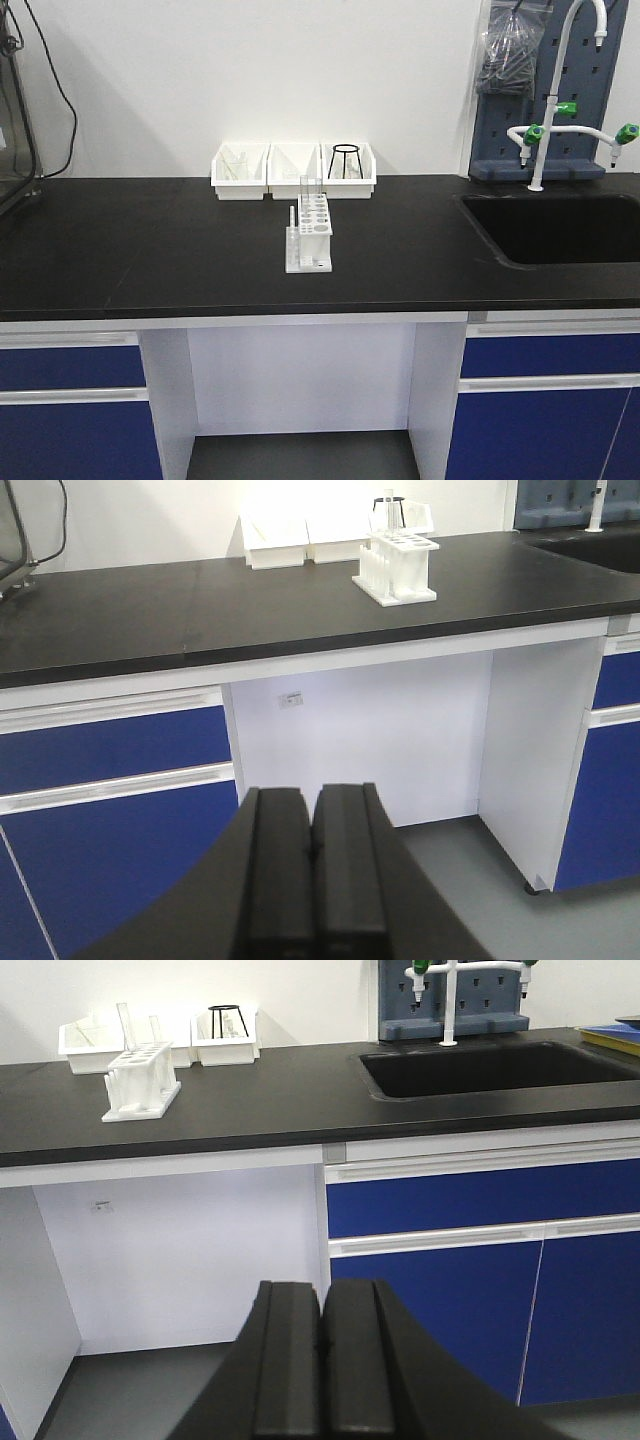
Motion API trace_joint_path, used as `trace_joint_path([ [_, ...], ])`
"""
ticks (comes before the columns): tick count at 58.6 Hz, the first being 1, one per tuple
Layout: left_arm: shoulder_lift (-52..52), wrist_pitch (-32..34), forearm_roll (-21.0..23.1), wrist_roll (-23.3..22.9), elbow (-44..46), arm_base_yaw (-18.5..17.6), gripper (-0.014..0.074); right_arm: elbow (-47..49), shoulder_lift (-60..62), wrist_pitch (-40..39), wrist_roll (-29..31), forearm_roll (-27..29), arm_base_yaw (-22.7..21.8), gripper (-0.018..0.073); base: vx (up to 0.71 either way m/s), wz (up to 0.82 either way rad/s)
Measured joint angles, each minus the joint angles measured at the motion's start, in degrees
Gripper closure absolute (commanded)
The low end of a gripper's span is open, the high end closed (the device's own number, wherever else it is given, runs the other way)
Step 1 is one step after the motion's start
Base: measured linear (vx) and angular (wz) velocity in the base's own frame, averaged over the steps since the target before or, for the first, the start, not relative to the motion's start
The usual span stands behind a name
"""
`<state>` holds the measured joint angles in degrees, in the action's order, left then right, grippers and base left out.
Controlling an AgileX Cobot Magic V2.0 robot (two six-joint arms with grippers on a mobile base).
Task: Flip and reinsert test tube from rack
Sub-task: 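Drive the base forward toward the white test-tube rack on the bench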
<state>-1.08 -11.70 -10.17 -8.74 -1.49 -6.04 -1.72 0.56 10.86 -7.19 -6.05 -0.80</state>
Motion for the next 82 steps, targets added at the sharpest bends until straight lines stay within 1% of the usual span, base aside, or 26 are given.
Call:
trace_joint_path([
  [56, 0.0, 0.0, 0.0, 0.0, 0.0, 0.0, 0.0602, 0.0, 0.0, 0.0, 0.0, 0.0, 0.0, 0.057, 0.01, 0.0],
  [82, 0.0, 0.0, 0.0, 0.0, 0.0, 0.0, 0.0602, 0.0, 0.0, 0.0, 0.0, 0.0, 0.0, 0.057, 0.2, 0.02],
])
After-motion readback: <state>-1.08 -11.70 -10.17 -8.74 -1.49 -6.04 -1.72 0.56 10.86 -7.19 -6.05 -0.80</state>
